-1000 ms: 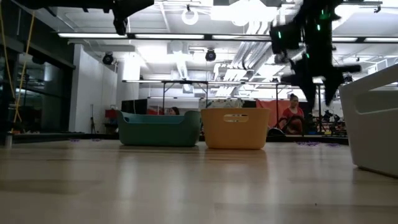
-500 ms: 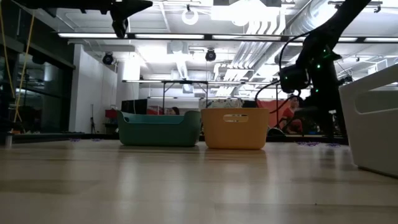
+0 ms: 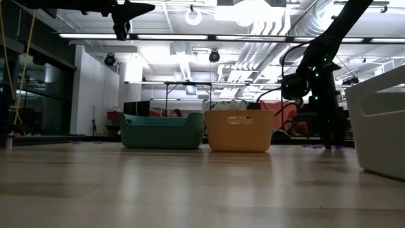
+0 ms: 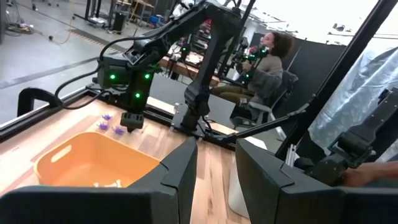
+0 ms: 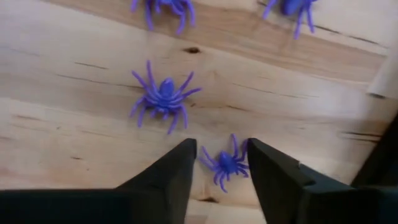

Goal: Sort Halloween decoration
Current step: Put the violet spider toy into the gray bin

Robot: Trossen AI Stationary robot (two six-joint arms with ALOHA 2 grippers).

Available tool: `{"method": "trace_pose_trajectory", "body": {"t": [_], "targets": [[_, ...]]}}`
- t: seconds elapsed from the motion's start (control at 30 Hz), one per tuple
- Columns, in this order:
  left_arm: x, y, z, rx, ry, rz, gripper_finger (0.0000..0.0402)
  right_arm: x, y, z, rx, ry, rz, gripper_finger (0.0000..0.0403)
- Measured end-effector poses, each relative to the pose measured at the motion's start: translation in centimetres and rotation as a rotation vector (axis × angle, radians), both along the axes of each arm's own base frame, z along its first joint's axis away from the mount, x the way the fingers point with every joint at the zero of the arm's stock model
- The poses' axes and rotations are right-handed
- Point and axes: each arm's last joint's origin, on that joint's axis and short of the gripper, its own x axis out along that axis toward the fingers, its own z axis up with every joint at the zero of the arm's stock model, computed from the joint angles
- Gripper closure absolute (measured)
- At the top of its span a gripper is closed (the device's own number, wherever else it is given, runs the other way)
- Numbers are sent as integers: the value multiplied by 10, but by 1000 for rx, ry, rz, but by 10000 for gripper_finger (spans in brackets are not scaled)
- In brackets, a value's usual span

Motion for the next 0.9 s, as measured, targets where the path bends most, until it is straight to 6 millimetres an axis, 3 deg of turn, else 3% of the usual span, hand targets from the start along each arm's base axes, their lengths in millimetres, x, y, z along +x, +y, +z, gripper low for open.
{"method": "trace_pose_trajectory", "body": {"t": [0.23, 0.47, 0.63, 0.77, 0.9], "targets": [[0, 1, 0, 2, -1, 51, 302, -3, 4, 12, -50, -29, 39, 391], [0, 2, 0, 3, 0, 80, 302, -11, 14, 39, -115, -60, 46, 400], [0, 2, 0, 3, 0, 81, 302, -12, 27, 66, -209, -177, 70, 401], [0, 2, 0, 4, 0, 82, 302, -5, 38, 92, -304, -410, 127, 402], [0, 2, 0, 37, 2, 81, 302, 18, 48, 121, -408, -781, 259, 402]]}}
